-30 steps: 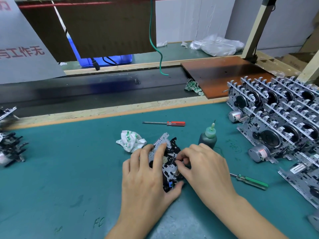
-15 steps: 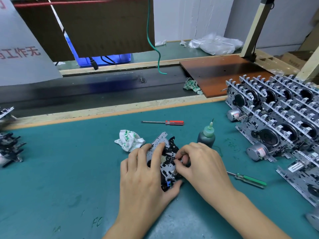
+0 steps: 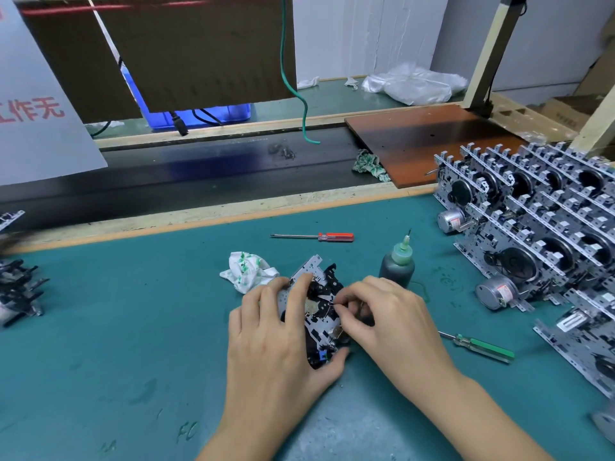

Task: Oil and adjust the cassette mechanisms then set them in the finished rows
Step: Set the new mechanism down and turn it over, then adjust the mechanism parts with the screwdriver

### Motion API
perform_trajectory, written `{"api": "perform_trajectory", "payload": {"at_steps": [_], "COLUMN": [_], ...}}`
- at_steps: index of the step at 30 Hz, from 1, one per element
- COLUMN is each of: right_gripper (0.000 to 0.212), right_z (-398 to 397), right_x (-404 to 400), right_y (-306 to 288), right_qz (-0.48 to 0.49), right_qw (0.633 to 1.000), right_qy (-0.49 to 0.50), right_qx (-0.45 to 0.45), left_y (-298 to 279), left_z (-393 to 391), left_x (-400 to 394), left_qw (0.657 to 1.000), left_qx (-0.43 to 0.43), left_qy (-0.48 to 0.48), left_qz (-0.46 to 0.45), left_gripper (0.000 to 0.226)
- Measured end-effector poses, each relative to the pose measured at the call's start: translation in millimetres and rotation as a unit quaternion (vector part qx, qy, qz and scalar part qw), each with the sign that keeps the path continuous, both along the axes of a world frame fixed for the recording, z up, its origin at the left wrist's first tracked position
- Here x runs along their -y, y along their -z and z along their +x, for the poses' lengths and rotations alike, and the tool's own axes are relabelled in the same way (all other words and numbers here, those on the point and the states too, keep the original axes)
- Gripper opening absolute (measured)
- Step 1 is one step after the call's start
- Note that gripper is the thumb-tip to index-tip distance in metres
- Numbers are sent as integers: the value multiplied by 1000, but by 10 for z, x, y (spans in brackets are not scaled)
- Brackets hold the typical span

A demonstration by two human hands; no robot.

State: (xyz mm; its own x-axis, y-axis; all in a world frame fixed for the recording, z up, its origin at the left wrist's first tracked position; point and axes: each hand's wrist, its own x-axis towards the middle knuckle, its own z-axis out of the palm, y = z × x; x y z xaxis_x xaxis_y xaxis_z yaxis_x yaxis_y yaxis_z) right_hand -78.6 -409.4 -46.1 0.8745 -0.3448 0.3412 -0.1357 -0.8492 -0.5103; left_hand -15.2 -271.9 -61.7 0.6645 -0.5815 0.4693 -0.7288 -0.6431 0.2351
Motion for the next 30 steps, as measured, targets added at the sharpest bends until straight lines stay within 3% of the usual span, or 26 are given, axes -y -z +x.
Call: {"api": "perform_trajectory", "payload": {"at_steps": [5,10,20,25,30], "right_gripper": [13,35,46,43,35], "right_z": [-67,-56,-32,-97,-120], "right_x": [105,80,222,280,213], "right_y": [-12,74,95,39,4], "right_qz": [6,13,28,22,74], "right_qw": [996,997,989,995,992], "right_qy": [59,51,-62,-76,-59], "right_qx": [70,-54,-132,-62,79], "left_y": [-54,-56,-77,-83,-141], "left_z": [101,161,356,449,445], "left_x": [-82,-128,-231,-333,-415], "left_qw": [997,988,978,947,871], "left_qx": [-75,-136,-174,-265,-419], "left_qy": [2,8,96,163,218], "left_qz": [-31,-73,-58,-75,-139], "left_gripper": [86,91,99,91,87]}}
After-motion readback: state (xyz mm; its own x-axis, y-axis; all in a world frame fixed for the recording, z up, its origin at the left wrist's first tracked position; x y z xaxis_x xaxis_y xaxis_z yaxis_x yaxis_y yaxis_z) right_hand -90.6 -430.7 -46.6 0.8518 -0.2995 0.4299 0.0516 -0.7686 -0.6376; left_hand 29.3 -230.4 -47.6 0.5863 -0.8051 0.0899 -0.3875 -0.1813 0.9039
